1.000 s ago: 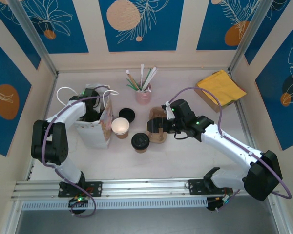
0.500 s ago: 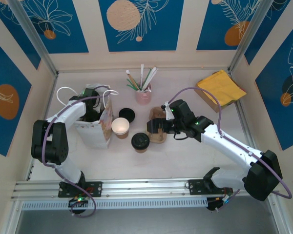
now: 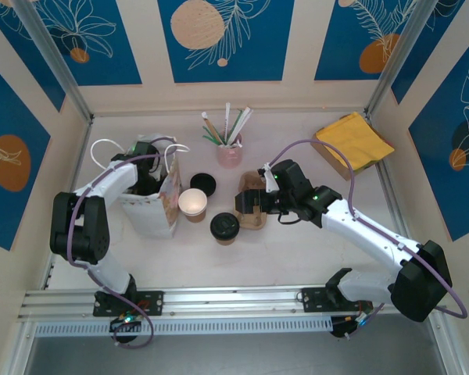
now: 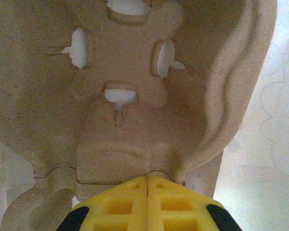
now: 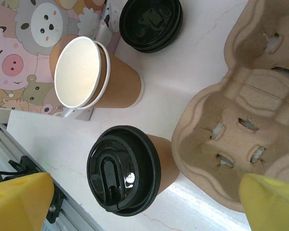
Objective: Pack the takeout coffee
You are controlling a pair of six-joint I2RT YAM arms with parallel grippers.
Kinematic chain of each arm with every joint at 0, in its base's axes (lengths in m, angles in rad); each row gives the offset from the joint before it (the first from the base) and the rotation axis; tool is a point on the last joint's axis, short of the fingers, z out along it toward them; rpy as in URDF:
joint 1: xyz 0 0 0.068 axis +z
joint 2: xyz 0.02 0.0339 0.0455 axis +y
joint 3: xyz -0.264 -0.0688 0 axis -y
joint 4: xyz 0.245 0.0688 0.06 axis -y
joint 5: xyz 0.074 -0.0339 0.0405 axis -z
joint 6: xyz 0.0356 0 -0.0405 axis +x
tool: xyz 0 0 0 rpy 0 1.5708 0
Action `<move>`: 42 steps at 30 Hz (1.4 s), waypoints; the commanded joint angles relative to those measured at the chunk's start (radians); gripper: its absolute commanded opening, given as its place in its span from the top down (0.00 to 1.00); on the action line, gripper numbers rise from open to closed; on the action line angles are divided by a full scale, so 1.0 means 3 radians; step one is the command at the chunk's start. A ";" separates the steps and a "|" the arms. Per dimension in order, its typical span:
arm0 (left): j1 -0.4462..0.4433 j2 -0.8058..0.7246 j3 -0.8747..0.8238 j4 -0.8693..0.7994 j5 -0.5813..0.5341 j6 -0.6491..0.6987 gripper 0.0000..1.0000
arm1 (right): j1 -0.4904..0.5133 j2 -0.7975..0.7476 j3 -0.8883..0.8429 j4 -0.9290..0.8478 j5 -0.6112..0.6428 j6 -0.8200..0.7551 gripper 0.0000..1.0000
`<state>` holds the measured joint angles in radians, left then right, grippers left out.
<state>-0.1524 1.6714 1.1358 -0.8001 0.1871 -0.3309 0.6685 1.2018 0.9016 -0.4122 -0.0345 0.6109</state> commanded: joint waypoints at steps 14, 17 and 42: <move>0.0038 0.0201 -0.0078 0.0008 -0.0158 0.0070 1.00 | 0.0026 0.0033 0.0114 -0.0036 -0.0008 0.0006 0.01; 0.0042 0.0207 -0.0069 0.0008 -0.0166 0.0070 1.00 | 0.0027 0.0033 0.0128 -0.0047 -0.0008 0.0005 0.01; 0.0038 0.0227 -0.0008 -0.0043 -0.0188 0.0088 1.00 | 0.0026 0.0069 0.0149 -0.0053 -0.0002 0.0002 0.01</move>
<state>-0.1524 1.6974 1.1488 -0.8017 0.1940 -0.3305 0.6685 1.2167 0.9146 -0.4129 -0.0338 0.6109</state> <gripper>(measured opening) 0.038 0.989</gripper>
